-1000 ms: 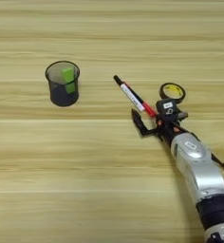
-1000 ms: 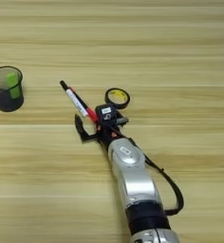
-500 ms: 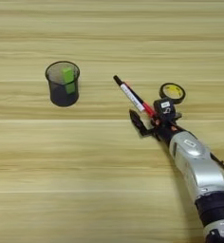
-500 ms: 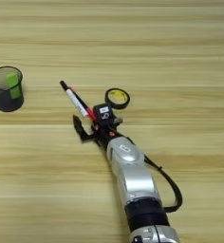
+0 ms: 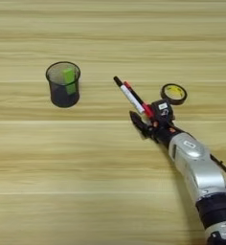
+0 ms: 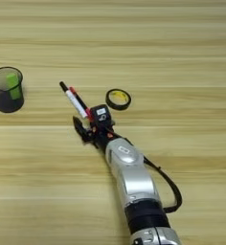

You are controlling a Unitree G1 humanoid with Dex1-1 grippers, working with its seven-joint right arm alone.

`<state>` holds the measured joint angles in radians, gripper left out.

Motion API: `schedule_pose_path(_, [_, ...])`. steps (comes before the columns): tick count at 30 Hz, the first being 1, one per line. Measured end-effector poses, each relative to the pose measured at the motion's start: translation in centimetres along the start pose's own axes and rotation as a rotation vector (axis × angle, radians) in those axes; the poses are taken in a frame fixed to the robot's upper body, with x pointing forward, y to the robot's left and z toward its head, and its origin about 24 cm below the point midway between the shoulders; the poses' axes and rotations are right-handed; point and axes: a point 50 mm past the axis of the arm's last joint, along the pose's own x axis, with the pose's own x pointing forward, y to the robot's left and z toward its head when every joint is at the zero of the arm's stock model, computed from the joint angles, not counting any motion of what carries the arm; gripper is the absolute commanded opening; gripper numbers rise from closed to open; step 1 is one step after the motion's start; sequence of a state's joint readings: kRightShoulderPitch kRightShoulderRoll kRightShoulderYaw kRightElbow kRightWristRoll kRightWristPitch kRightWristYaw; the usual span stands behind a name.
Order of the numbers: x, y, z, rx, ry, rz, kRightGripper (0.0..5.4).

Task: Move the objects on the table

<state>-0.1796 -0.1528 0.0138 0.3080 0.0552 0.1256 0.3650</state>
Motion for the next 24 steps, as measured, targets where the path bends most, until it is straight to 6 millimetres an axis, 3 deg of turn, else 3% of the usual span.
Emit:
schedule_pose_path(17, [0.06, 0.58, 0.04, -0.005, -0.004, 0.037, 0.79])
schedule_pose_path(24, [-0.09, 0.84, 0.03, -0.001, -0.01, 0.053, 0.78])
